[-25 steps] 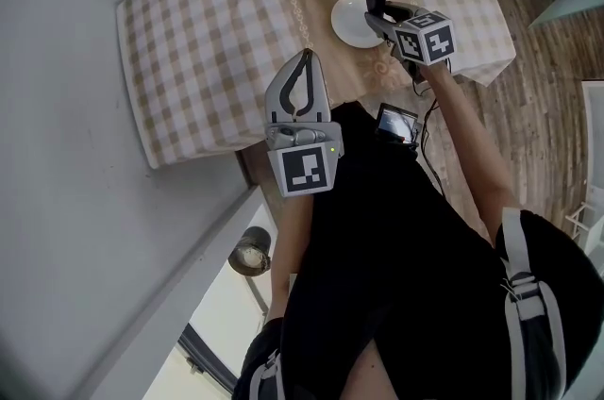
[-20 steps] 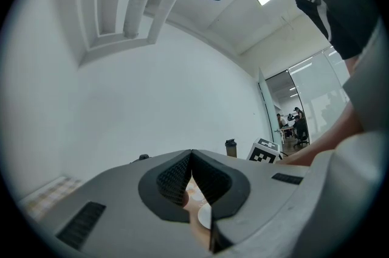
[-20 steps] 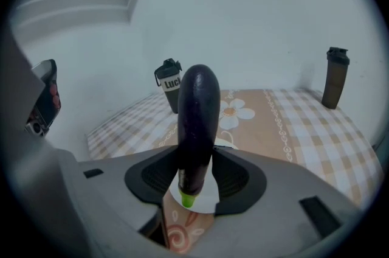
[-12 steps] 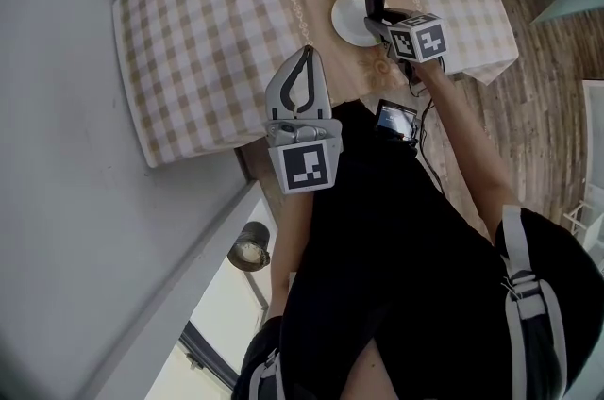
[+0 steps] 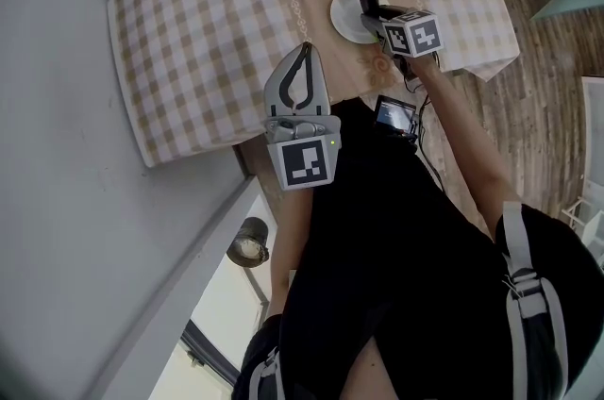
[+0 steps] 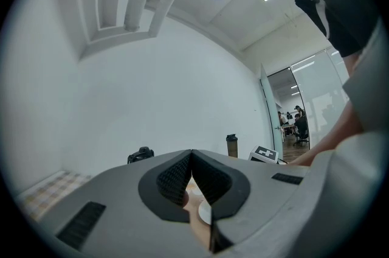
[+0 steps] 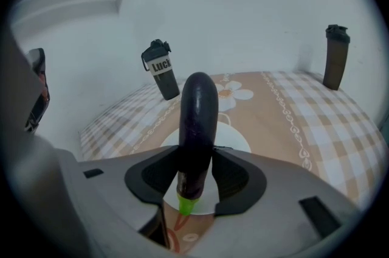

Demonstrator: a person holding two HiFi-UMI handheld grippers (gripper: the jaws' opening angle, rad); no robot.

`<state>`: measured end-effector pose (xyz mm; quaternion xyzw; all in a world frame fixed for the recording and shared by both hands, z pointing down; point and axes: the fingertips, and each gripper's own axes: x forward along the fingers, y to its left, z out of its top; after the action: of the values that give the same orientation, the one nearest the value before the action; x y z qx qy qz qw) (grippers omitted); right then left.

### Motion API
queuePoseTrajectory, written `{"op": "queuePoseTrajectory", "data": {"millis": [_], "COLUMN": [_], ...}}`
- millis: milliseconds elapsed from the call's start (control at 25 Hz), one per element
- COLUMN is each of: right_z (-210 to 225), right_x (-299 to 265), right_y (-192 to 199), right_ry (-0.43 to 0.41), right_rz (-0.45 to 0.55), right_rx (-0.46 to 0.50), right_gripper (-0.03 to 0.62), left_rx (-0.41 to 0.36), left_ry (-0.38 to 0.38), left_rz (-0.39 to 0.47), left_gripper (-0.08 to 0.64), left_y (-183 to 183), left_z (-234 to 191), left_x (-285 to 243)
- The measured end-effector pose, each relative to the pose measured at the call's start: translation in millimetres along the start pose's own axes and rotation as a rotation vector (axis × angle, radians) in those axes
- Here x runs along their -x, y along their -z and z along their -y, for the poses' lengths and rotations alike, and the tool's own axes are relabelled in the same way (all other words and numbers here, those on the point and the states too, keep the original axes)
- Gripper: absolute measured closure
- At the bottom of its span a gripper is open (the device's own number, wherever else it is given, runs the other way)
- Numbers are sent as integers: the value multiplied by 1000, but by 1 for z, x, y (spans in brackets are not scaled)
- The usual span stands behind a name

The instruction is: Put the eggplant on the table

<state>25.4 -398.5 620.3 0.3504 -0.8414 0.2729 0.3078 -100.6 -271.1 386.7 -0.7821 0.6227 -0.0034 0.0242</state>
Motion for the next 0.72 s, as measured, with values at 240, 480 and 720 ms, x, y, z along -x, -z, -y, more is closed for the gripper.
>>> {"op": "queuePoseTrajectory", "data": {"millis": [240, 480, 720], "right_z": [5, 8, 1], "right_x": [-7, -10, -8], "right_y": [7, 12, 6], "right_ry": [12, 18, 38], "right_rz": [-19, -39, -59], "right_rx": [-13, -16, -8], "right_gripper": [422, 423, 425], "left_rx": [20, 19, 46], "left_ry": [-9, -12, -10], "left_rz": [-8, -13, -7], "left_gripper": [571, 571, 571], "left_y": [3, 5, -1], "left_z": [-3, -5, -13], "left_x": [-2, -3, -1]}}
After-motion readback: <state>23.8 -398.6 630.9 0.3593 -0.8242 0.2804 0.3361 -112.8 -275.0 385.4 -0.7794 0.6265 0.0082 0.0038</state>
